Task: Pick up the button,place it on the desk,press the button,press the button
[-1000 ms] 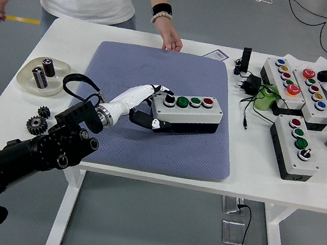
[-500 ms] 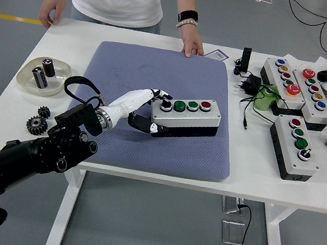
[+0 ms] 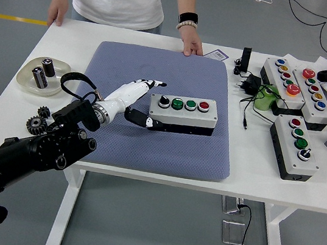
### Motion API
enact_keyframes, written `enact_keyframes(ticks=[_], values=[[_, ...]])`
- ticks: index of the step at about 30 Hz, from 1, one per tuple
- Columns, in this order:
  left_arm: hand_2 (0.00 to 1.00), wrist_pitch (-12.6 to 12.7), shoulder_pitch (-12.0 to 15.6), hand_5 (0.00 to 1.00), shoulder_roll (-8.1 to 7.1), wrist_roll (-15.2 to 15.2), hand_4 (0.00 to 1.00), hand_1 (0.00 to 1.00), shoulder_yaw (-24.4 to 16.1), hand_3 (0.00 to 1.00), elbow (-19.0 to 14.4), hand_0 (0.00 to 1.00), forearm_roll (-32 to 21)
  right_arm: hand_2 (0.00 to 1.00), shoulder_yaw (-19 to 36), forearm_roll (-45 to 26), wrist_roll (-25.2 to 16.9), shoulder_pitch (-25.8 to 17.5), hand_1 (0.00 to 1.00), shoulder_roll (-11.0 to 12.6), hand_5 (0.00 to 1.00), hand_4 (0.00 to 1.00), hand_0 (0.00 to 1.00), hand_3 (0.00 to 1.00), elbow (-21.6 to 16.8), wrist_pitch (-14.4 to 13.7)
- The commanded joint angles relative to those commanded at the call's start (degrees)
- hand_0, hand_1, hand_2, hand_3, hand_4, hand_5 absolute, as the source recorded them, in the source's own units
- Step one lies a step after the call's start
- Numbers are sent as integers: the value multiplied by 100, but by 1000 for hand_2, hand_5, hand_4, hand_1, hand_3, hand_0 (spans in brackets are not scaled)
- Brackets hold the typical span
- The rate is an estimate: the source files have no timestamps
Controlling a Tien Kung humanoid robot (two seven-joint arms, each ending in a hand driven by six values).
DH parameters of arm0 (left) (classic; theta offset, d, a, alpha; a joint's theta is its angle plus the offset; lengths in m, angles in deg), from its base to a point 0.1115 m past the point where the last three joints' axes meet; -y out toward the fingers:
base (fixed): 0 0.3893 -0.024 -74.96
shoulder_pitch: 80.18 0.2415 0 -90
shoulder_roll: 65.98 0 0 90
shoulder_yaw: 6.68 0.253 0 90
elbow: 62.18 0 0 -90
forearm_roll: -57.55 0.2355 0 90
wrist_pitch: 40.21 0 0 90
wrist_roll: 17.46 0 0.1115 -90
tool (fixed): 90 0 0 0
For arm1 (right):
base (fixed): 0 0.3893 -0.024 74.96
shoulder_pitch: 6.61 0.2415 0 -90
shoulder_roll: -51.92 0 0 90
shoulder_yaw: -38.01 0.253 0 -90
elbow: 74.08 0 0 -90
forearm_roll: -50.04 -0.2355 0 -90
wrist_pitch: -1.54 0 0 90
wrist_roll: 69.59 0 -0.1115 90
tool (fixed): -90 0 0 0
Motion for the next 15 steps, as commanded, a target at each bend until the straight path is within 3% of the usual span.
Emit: enact_keyframes(ticks=[10, 15], values=[[998, 49, 43, 293, -36, -81, 968, 967, -193, 923, -62, 990, 113, 562, -1, -6, -7, 8, 531, -3, 241, 241, 647, 634, 0, -5], [998, 29, 302, 288, -212, -153, 952, 964, -976, 917, -750, 984, 621, 562, -45, -76, -31, 9, 531, -4, 241, 242, 647, 634, 0, -16]])
